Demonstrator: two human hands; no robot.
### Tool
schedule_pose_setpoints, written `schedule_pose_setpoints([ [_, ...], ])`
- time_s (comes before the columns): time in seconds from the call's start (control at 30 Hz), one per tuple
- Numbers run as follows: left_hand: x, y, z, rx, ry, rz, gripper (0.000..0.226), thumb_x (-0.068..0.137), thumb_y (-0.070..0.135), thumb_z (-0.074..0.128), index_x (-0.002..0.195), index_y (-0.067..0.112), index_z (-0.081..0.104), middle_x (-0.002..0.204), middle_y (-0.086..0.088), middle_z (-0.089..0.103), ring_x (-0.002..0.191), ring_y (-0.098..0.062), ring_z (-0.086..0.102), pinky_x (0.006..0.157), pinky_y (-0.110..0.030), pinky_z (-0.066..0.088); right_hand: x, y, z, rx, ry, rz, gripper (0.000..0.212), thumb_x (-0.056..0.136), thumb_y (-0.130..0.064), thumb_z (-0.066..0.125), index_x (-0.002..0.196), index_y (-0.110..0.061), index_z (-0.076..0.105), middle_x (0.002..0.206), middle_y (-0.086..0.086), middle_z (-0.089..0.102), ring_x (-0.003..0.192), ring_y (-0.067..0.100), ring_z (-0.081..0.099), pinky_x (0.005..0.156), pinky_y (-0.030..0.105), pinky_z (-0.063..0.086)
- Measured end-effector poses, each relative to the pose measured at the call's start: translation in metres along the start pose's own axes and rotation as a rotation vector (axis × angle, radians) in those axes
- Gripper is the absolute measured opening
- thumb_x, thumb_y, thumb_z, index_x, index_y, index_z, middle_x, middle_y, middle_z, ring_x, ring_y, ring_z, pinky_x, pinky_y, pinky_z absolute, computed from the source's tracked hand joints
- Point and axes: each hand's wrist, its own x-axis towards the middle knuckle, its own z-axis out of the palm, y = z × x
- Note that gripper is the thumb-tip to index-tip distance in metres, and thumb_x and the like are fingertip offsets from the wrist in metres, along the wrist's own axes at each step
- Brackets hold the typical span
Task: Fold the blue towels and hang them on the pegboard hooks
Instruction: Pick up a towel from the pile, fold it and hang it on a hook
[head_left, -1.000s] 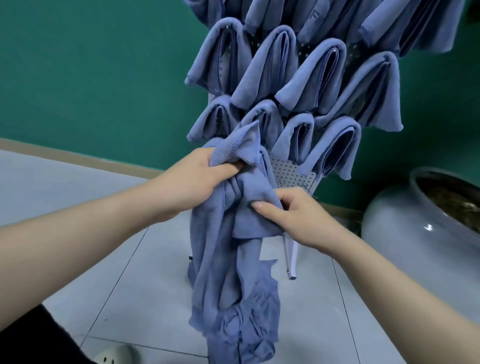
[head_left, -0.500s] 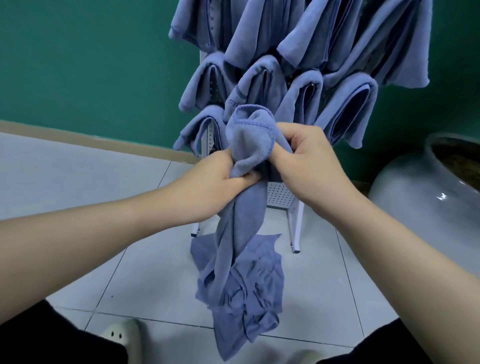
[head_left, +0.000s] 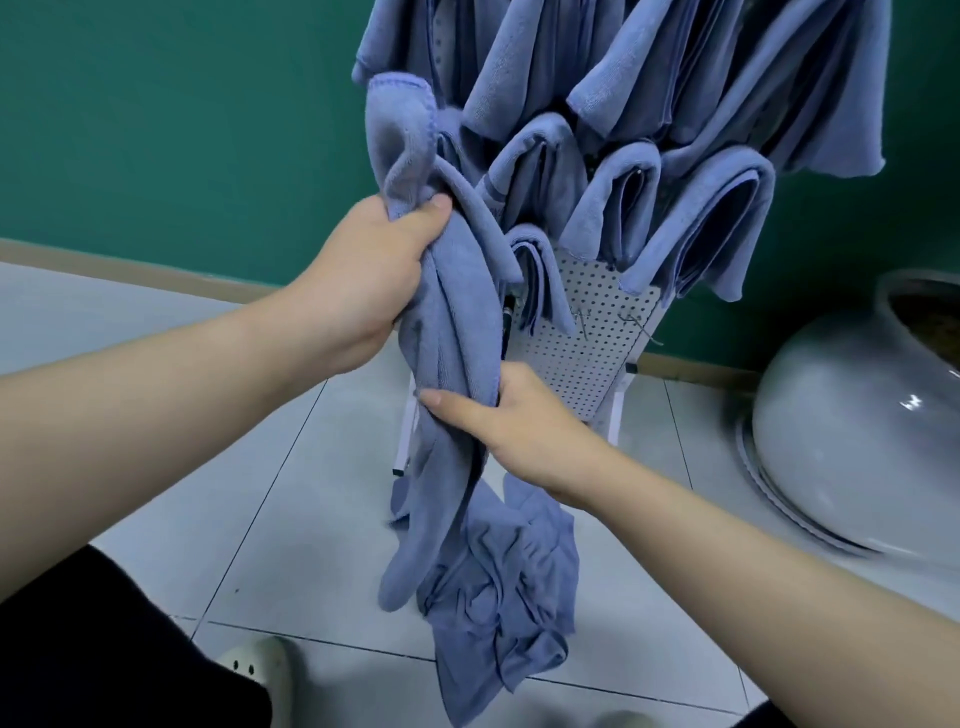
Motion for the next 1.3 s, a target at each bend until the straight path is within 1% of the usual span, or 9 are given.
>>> schedule_pose_setpoints([
  [0.13, 0.007, -0.006, -0.012, -0.006, -0.062, -0.162, 0.045, 0.107, 0.039, 0.051, 0.131, 0.004, 0.063, 0.117, -0.010, 0.076, 0.110, -0.024, 0.074, 0.098, -0.041, 0.058, -0.006, -0.011, -0.006, 0.159, 0.055, -0.041, 0.019, 0.104, -0.019, 0.061, 0.106, -0.004, 0.073, 0.100, 0.006, 0.079, 0.090, 0.010, 0.073, 0.085, 0.028, 0.060],
  [0.33, -0.014, -0.038, -0.005, 0.201, -0.476, -0.406, 0.089, 0.092, 0.075, 0.044, 0.133, -0.002, 0.062, 0.130, -0.030, 0.063, 0.105, -0.034, 0.065, 0.105, -0.051, 0.052, -0.011, -0.031, -0.036, 0.325, 0.235, -0.105, 0.017, 0.104, -0.017, 0.061, 0.103, -0.007, 0.074, 0.096, 0.006, 0.079, 0.095, 0.020, 0.075, 0.091, 0.038, 0.060],
  [0.5, -0.035, -0.038, 0.006, 0.315, -0.649, -0.222, 0.041, 0.104, 0.039, 0.052, 0.110, 0.005, 0.074, 0.109, -0.015, 0.077, 0.094, -0.023, 0.072, 0.089, -0.038, 0.057, -0.016, -0.037, -0.055, 0.427, 0.292, -0.065, 0.019, 0.104, -0.019, 0.059, 0.097, -0.008, 0.072, 0.090, 0.007, 0.077, 0.092, 0.023, 0.075, 0.093, 0.043, 0.060],
  [0.57, -0.038, -0.038, 0.008, 0.331, -0.647, -0.170, 0.026, 0.103, 0.021, 0.056, 0.113, 0.003, 0.073, 0.110, -0.015, 0.077, 0.095, -0.023, 0.072, 0.089, -0.042, 0.060, -0.017, -0.036, -0.056, 0.475, 0.274, -0.052, 0.019, 0.104, -0.020, 0.059, 0.095, -0.009, 0.071, 0.089, 0.006, 0.076, 0.088, 0.022, 0.073, 0.093, 0.044, 0.058],
  [0.7, -0.040, -0.036, 0.013, 0.306, -0.560, -0.112, 0.024, 0.102, 0.018, 0.060, 0.116, 0.002, 0.071, 0.109, -0.015, 0.077, 0.097, -0.033, 0.074, 0.095, -0.053, 0.055, -0.020, -0.030, -0.053, 0.461, 0.209, -0.001, 0.024, 0.100, -0.024, 0.067, 0.112, -0.004, 0.070, 0.108, 0.013, 0.077, 0.103, 0.025, 0.073, 0.103, 0.049, 0.055],
  [0.83, -0.036, -0.030, 0.014, 0.204, -0.359, -0.061, 0.022, 0.103, 0.019, 0.061, 0.114, 0.003, 0.072, 0.075, 0.005, 0.073, 0.063, -0.008, 0.065, 0.079, -0.040, 0.053, -0.022, -0.019, -0.046, 0.360, 0.064, 0.084, 0.041, 0.098, -0.036, 0.067, 0.125, -0.006, 0.070, 0.120, 0.013, 0.076, 0.119, 0.032, 0.069, 0.113, 0.062, 0.042],
  [0.93, -0.030, -0.029, 0.008, 0.168, -0.281, -0.071, 0.022, 0.101, 0.021, 0.062, 0.110, 0.004, 0.072, 0.100, -0.014, 0.078, 0.086, -0.020, 0.074, 0.086, -0.041, 0.059, -0.021, -0.011, -0.042, 0.261, 0.055, 0.086, 0.041, 0.102, -0.037, 0.063, 0.119, -0.001, 0.071, 0.121, 0.022, 0.072, 0.102, 0.023, 0.070, 0.099, 0.048, 0.053],
  [1.1, -0.030, -0.030, 0.007, 0.086, -0.309, -0.198, 0.034, 0.105, 0.025, 0.055, 0.116, -0.003, 0.070, 0.104, -0.014, 0.078, 0.087, -0.016, 0.075, 0.071, -0.022, 0.058, -0.021, -0.014, -0.036, 0.122, 0.150, 0.035, 0.068, 0.093, -0.058, 0.059, 0.113, 0.007, 0.064, 0.120, 0.032, 0.064, 0.102, 0.048, 0.065, 0.103, 0.068, 0.045],
  [1.3, -0.027, -0.026, 0.006, -0.060, -0.313, -0.243, 0.041, 0.111, 0.031, 0.042, 0.128, 0.003, 0.066, 0.122, -0.009, 0.075, 0.117, -0.021, 0.070, 0.105, -0.038, 0.052, -0.016, -0.011, -0.044, 0.212, 0.284, -0.007, 0.042, 0.111, -0.031, 0.045, 0.108, 0.003, 0.069, 0.109, 0.029, 0.072, 0.091, 0.028, 0.068, 0.089, 0.044, 0.053],
])
